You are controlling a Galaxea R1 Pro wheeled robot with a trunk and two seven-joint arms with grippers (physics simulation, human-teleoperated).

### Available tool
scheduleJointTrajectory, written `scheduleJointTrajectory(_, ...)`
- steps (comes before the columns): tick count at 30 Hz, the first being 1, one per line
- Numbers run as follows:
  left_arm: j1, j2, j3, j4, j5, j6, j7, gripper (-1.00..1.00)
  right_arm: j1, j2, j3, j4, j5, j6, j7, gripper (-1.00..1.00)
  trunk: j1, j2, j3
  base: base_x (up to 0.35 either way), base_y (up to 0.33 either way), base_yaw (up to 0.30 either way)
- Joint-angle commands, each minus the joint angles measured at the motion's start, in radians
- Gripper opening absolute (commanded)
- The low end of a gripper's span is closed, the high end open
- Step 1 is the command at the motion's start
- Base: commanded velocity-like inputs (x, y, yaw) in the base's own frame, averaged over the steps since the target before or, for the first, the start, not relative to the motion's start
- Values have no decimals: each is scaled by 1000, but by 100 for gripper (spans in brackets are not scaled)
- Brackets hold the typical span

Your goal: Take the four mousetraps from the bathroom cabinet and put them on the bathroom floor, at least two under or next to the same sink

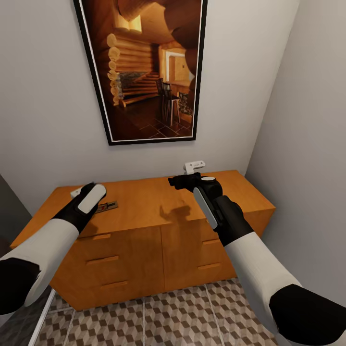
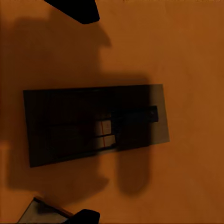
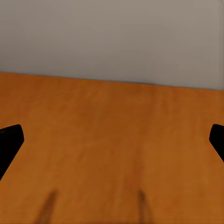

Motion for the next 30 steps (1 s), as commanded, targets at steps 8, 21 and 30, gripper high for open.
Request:
scheduleJointTrajectory(8, -1, 3, -7, 29, 2, 10, -50, 100, -1, 0, 8, -1, -10, 4, -9, 100, 0, -1, -1, 0, 0, 0)
scheduleJointTrajectory(21, -2, 4, -7, 36, 0, 10, -79, 100, 0, 0, 18, -1, -10, 3, -9, 100, 0, -1, -1, 0, 0, 0)
scheduleJointTrajectory(30, -2, 5, -7, 63, 0, 9, -82, 100, 0, 0, 18, -1, -10, 3, -9, 100, 0, -1, -1, 0, 0, 0)
